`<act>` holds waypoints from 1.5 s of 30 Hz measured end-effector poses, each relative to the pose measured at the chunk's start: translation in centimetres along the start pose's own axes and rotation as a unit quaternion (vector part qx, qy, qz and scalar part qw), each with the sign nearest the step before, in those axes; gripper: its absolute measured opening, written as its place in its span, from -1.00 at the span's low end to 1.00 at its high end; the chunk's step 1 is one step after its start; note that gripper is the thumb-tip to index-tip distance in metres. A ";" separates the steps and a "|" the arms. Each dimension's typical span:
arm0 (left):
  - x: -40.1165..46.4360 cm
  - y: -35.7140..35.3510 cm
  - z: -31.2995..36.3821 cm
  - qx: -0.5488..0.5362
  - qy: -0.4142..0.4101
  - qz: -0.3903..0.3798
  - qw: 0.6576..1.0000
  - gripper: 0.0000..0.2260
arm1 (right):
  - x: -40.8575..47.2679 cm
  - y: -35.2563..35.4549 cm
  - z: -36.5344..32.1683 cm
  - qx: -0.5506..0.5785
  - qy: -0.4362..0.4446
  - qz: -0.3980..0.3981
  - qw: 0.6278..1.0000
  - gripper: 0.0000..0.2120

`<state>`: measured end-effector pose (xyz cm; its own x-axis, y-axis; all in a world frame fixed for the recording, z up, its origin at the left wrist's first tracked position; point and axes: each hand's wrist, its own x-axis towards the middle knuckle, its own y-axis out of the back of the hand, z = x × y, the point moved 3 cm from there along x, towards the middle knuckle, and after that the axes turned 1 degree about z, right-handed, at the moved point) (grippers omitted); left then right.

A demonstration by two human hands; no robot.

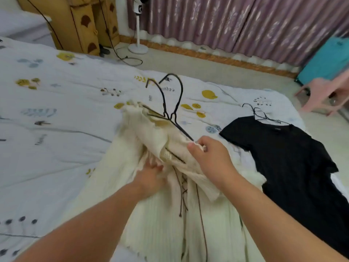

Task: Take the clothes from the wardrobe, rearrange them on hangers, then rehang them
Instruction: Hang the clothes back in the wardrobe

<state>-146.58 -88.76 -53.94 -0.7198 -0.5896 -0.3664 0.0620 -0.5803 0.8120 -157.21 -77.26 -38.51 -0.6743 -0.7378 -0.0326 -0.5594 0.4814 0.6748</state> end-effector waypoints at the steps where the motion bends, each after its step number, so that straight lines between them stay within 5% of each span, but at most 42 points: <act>1: -2.3 1.4 0.9 -0.090 0.005 0.036 0.995 -0.66 | -1.5 0.6 -0.8 0.010 0.000 -0.001 1.000 -0.76; 5: -12.2 10.0 5.1 -0.378 0.004 0.234 0.896 -0.78 | -6.4 2.9 -6.4 0.024 -0.006 0.006 1.000 -0.76; 9: -20.6 18.3 9.6 -0.568 0.001 0.231 0.790 -0.72 | -11.2 5.5 -14.3 -0.053 0.023 0.002 0.998 -0.75; 19: -40.9 32.2 12.3 -0.633 -0.024 0.281 0.720 -0.83 | -24.5 14.6 -33.0 0.017 0.152 -0.130 0.980 -0.92; 23: -48.5 37.5 12.4 -0.672 -0.084 0.272 0.684 -0.87 | -29.4 18.4 -37.1 0.064 0.112 -0.172 0.977 -0.67; 26: -53.8 40.0 12.2 -0.669 -0.103 0.284 0.679 -0.84 | -34.1 19.0 -39.5 0.036 0.120 -0.228 0.966 -0.78; 29: -58.5 41.1 11.5 -0.648 -0.122 0.295 0.692 -0.82 | -38.5 17.7 -42.4 0.035 0.197 -0.203 0.958 -0.93; 33: -64.5 42.5 9.7 -0.598 -0.138 0.331 0.716 -0.82 | -43.8 15.6 -46.4 0.155 0.226 -0.206 0.940 -0.76; 38: -72.5 41.4 8.8 -0.501 -0.177 0.367 0.764 -0.86 | -49.1 13.5 -50.4 0.334 0.218 -0.286 0.871 -0.82; 45: -83.1 38.0 7.7 -0.516 -0.127 0.499 0.684 -0.64 | -57.4 11.7 -53.2 0.343 0.243 -0.397 0.816 -0.78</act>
<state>-89.78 -57.51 10.88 -0.0526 -0.9410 0.3342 0.9713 -0.1260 -0.2018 -99.38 -54.43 10.51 0.2100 -0.9661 0.1501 -0.9774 -0.2113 0.0070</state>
